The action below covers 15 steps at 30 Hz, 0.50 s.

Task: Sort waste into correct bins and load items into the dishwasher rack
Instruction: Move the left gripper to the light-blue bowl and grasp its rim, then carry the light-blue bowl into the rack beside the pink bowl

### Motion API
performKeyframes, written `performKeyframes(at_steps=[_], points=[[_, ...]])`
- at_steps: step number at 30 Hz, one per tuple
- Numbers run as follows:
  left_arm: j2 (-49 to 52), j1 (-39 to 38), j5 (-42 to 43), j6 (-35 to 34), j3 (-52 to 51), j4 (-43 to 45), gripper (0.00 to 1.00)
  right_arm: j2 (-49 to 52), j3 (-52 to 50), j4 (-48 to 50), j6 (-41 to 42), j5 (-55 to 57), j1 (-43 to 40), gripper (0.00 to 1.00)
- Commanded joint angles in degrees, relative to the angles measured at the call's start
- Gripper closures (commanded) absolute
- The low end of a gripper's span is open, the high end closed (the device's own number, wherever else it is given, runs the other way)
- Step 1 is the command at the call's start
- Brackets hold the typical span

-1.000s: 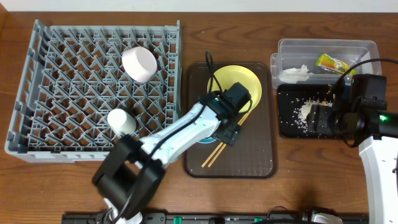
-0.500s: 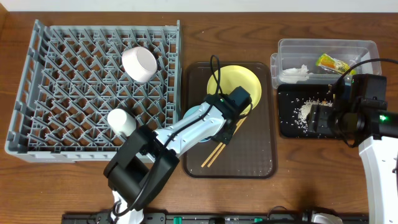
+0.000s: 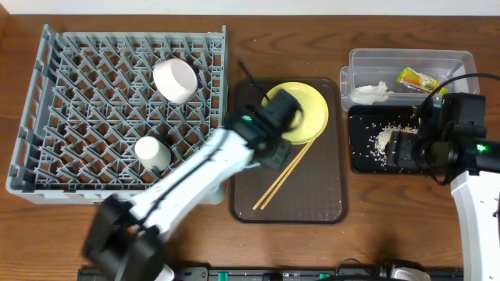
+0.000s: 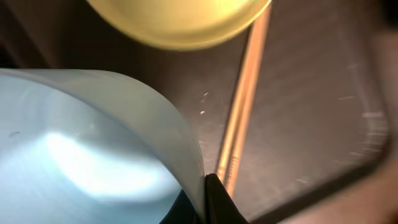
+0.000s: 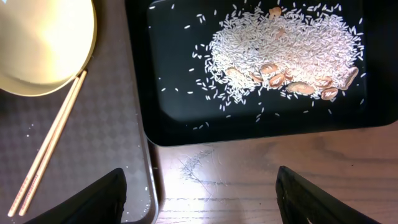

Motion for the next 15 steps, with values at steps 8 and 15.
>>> performKeyframes(at_steps=[8, 15], points=[[-7.8, 25.62, 39.71, 10.82, 1.66, -1.29, 0.94, -0.5, 0.61, -0.13, 0.33, -0.31, -0.2, 0.26], [-4.04, 42.8, 63.19, 13.2, -0.96, -1.36, 0.94, -0.5, 0.61, -0.11, 0.33, -0.31, -0.2, 0.25]])
